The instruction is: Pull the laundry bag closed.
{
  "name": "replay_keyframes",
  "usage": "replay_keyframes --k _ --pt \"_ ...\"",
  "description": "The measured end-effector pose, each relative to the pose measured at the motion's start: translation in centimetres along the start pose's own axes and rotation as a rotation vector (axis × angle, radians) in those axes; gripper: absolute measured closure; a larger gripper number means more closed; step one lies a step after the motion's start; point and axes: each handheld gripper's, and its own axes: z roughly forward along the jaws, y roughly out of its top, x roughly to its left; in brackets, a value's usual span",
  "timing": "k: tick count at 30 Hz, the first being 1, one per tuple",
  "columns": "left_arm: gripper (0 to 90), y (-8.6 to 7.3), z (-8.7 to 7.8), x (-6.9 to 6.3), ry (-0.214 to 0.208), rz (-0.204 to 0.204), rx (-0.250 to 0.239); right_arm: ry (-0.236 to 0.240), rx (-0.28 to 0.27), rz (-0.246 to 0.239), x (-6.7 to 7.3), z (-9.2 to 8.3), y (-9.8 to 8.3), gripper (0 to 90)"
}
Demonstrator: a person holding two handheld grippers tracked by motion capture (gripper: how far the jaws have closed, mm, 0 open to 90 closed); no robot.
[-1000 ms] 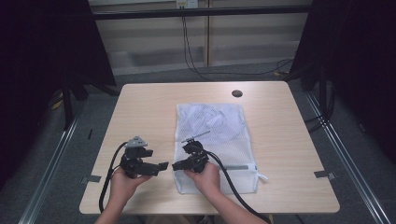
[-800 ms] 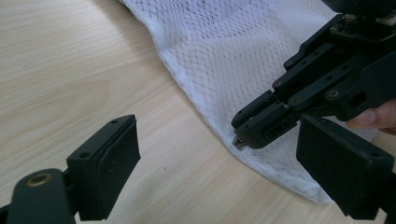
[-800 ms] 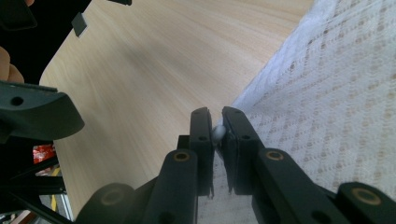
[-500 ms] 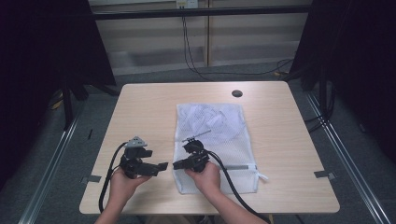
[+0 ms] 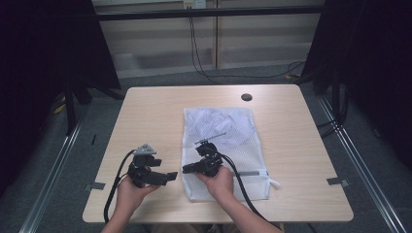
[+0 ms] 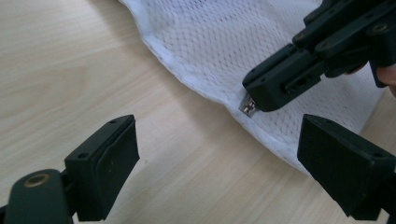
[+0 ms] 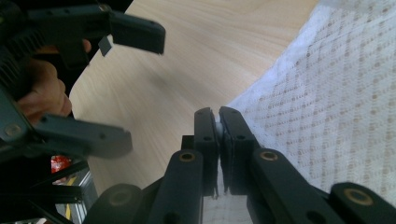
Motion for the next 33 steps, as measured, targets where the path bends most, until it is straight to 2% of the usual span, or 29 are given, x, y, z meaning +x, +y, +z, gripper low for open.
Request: replay_keyframes --k 5,16,21,22,23,26,28,33 --pt "12.0 0.0 0.5 -0.3 -0.036 -0.009 0.010 0.001 -0.013 -0.006 0.0 -0.4 0.1 86.0" --pt "11.6 0.2 1.7 -0.7 -0.069 -0.024 0.022 -0.001 -0.049 -0.013 0.2 -1.2 0.1 86.2" --pt "12.0 0.4 2.2 -1.1 -0.091 -0.044 0.018 0.002 -0.061 -0.017 0.2 -1.5 0.2 86.2" --pt "12.1 0.4 2.3 -1.1 -0.093 -0.036 0.022 0.002 -0.063 -0.016 0.3 -1.6 0.2 86.2" --pt "12.2 0.4 2.5 -1.2 -0.097 -0.050 0.015 0.002 -0.066 -0.017 0.3 -1.6 0.2 86.2" --pt "13.7 0.5 2.7 -1.4 -0.102 -0.050 0.022 0.004 -0.072 -0.017 0.3 -1.8 0.2 86.2" --pt "14.7 0.5 3.0 -1.4 -0.126 -0.057 0.022 0.002 -0.077 -0.020 0.3 -1.9 0.2 86.2" --pt "16.6 0.7 3.3 -1.7 -0.154 -0.088 0.015 0.006 -0.084 -0.019 0.5 -2.1 0.2 86.2"
